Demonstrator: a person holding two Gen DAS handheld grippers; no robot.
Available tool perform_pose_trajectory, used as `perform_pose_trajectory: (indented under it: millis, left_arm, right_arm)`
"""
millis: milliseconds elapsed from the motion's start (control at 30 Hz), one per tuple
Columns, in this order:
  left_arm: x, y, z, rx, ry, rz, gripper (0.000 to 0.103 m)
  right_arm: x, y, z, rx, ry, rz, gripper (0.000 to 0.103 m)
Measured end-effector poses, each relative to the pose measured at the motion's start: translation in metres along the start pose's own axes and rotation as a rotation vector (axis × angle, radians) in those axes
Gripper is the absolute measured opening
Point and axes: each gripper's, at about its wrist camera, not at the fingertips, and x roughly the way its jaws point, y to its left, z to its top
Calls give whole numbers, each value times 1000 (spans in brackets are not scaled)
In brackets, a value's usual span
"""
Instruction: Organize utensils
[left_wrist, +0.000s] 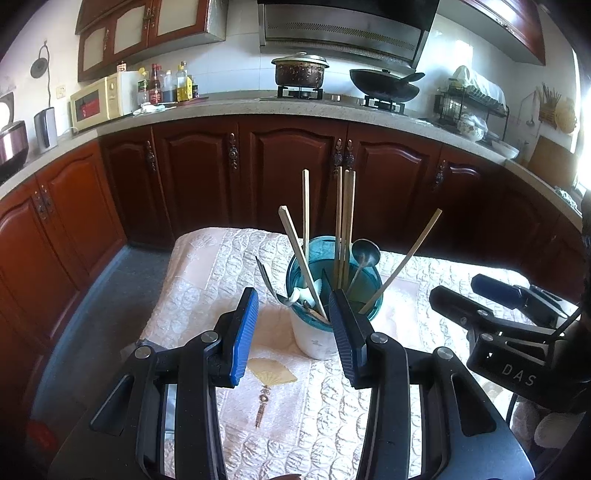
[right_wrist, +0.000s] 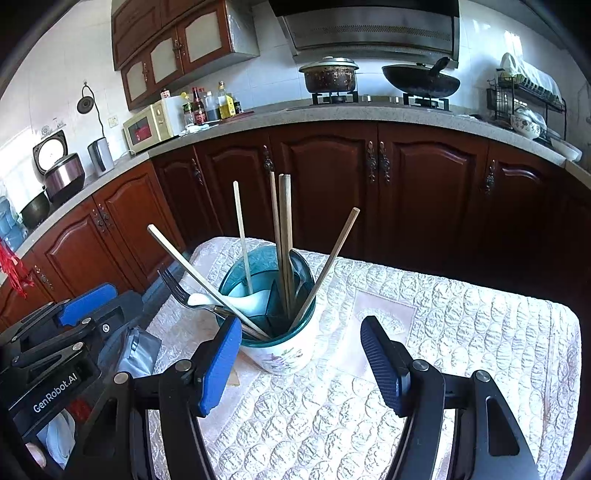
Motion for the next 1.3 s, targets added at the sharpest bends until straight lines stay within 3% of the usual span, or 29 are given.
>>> perform_pose_trajectory:
  millis: [1300]
  left_arm:
    - [9,-1,-6,16,22,14,39]
  right_arm:
    - [8,4,-3,-8,29,-9,65]
